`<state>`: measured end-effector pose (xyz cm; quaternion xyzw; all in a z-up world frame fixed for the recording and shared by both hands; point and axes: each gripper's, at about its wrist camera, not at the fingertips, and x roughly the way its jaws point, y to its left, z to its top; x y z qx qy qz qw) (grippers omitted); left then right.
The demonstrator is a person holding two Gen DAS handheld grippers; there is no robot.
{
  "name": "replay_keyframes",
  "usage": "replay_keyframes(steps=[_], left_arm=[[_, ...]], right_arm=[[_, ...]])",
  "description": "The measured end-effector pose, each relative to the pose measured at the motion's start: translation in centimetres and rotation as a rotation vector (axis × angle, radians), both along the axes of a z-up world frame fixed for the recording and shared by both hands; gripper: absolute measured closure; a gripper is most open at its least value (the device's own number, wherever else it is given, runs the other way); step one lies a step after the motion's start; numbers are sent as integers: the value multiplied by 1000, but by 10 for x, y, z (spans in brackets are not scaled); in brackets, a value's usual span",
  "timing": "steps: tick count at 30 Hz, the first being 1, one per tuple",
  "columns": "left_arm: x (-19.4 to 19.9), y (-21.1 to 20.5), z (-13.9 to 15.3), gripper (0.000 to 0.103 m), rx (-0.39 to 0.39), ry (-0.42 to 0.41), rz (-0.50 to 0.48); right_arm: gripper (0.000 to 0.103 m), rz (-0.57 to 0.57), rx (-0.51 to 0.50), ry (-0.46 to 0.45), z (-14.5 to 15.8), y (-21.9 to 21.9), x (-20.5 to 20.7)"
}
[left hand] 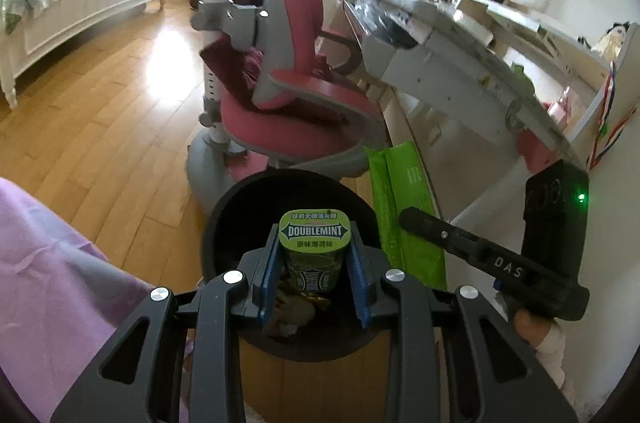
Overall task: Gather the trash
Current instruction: 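Carry the gum box and green bag over the black bin, then open both tools to drop the gum box and green bag into the bin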
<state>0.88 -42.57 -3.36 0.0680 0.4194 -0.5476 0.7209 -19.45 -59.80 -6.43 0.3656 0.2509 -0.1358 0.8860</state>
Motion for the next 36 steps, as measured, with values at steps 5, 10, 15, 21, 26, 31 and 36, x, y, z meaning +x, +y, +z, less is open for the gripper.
replay_keyframes(steps=[5, 10, 15, 21, 26, 31, 36], left_arm=[[-3, -20, -20, 73, 26, 19, -16], [-5, -36, -38, 73, 66, 30, -28], [-6, -44, -47, 73, 82, 36, -33], [-9, -50, -53, 73, 91, 41, -41], [-9, -54, -57, 73, 100, 44, -44], [-10, -57, -59, 68, 142, 17, -31], [-19, -48, -42, 24, 137, -88, 13]], right_arm=[[90, -33, -3, 30, -14, -14, 3], [90, -57, 9, 56, -32, -22, 5], [90, -71, 25, 80, -48, -27, 6], [90, -74, 38, 97, -59, -28, 9], [90, -74, 43, 106, -62, -28, 11], [87, -77, 49, 116, -64, -29, 14], [68, -109, 89, 124, -68, -32, 12]])
